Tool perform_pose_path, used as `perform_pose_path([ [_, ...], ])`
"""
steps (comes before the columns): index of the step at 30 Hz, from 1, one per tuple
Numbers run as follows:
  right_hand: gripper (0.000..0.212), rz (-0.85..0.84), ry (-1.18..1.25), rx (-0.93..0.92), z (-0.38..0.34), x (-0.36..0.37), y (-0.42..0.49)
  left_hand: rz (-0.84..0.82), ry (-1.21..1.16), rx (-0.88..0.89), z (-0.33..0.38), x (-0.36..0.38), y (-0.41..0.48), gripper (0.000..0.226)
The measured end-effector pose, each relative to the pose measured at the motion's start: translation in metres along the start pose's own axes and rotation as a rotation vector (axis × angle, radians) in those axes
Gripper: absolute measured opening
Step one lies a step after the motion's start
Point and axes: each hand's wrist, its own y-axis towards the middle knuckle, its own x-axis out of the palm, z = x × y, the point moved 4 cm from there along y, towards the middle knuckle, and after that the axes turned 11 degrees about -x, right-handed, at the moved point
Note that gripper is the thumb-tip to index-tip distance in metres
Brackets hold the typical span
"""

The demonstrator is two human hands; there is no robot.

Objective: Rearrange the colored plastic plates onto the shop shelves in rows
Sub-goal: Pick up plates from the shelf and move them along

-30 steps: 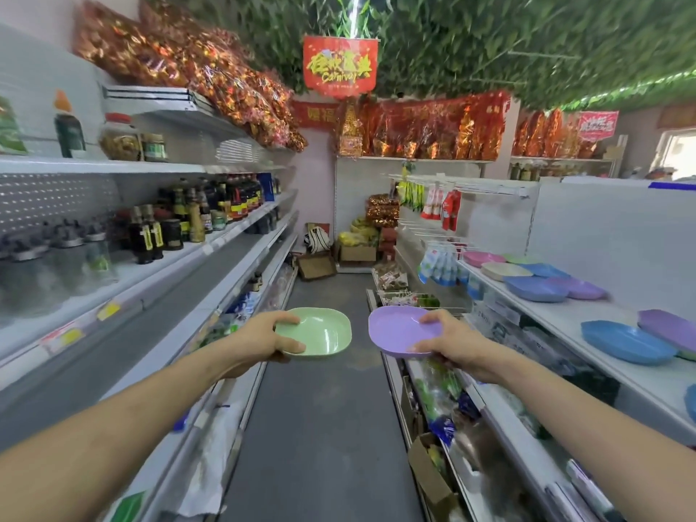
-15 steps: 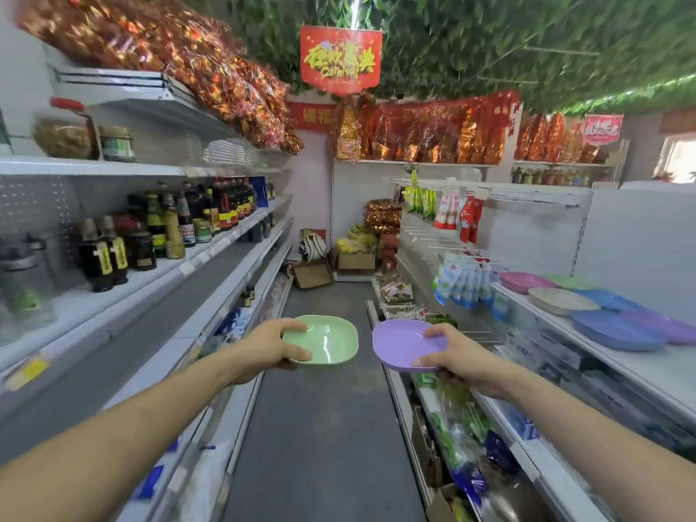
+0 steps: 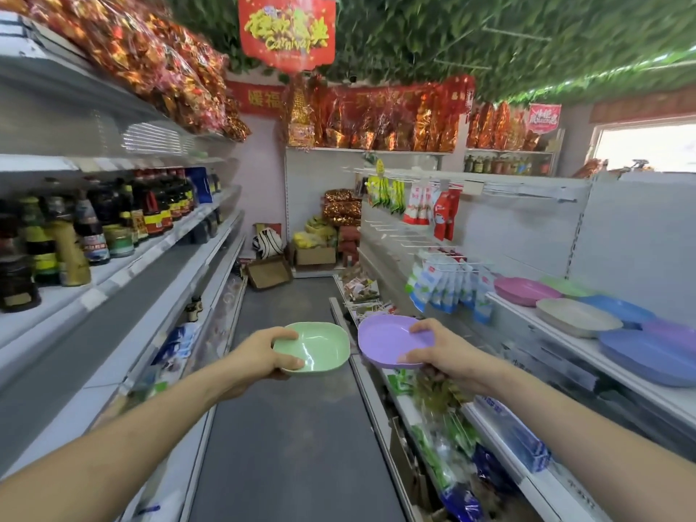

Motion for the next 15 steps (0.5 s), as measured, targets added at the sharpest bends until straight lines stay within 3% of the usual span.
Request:
perform_pose_path([
  [15,0.067,0.011,0.009,-0.007,0.061,-0.083,0.193,0.012,0.017,0.035,0.075,0.020,0.199,0.066],
])
